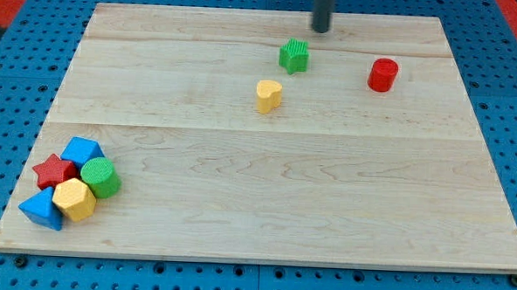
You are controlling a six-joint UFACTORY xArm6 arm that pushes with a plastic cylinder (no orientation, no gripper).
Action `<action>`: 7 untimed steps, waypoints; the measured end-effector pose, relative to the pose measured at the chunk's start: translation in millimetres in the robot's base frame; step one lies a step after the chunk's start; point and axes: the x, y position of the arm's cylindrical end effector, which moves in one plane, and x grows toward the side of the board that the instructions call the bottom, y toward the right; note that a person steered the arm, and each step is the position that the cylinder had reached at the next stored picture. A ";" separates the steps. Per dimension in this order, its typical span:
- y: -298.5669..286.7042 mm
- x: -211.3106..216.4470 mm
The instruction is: Push the green star into the yellow heart
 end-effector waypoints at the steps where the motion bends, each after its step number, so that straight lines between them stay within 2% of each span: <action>1: -18.8 35.8; 2: -58.2 72.6; 3: -83.3 63.1; 4: -83.7 31.6; 5: -85.8 32.4; 7: -88.9 82.0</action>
